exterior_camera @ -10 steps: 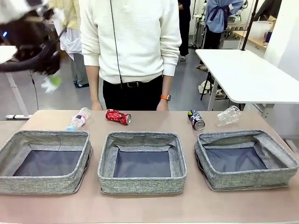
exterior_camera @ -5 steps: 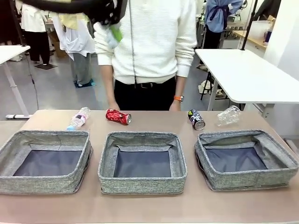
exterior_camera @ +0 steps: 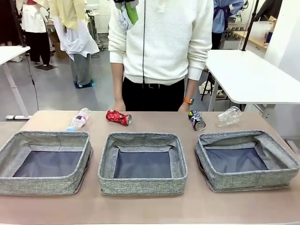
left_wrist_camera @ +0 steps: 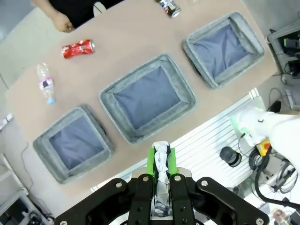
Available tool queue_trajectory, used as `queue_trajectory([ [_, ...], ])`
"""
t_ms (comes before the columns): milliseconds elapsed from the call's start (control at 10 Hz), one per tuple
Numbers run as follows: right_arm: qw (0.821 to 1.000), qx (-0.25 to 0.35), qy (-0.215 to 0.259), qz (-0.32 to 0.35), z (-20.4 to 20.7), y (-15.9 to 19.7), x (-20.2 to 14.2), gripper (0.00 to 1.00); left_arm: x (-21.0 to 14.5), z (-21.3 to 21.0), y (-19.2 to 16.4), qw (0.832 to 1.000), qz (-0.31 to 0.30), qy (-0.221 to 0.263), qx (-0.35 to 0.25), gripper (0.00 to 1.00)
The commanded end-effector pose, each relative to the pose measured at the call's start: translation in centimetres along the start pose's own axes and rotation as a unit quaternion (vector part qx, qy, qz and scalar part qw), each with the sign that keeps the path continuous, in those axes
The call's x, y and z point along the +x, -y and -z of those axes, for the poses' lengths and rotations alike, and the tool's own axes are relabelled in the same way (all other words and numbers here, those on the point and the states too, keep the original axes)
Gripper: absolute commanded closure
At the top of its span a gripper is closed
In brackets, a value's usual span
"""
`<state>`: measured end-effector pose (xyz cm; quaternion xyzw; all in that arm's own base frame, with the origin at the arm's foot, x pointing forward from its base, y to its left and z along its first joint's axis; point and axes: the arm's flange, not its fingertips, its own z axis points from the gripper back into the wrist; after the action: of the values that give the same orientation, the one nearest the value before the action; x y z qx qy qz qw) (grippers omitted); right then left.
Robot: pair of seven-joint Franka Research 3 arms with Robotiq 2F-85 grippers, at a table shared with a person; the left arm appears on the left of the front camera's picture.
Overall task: Sort the waste into the appropriate baskets.
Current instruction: Pick up the waste item pointed out by the person.
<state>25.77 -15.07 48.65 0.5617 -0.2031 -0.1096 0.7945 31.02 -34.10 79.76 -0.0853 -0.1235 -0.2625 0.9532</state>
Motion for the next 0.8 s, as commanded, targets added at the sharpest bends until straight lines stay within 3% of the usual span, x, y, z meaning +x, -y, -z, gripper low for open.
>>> queue_trajectory([
  [0, 1.000, 0.011, 0.004, -0.013, 0.1, -0.1, 0.3, 0.00, 0.6, 0.7, -0.1, 1.000, -0.009, -0.020, -0.003, 0.91],
  [300, 1.000, 0.011, 0.004, -0.013, 0.1, -0.1, 0.3, 0.00, 1.3, 2.1, -0.1, 0.999, -0.008, -0.043, -0.031, 0.91],
  [700, 1.000, 0.011, 0.004, -0.013, 0.1, -0.1, 0.3, 0.00, 2.4, 4.0, 0.4, 0.998, -0.016, -0.057, -0.021, 0.91],
])
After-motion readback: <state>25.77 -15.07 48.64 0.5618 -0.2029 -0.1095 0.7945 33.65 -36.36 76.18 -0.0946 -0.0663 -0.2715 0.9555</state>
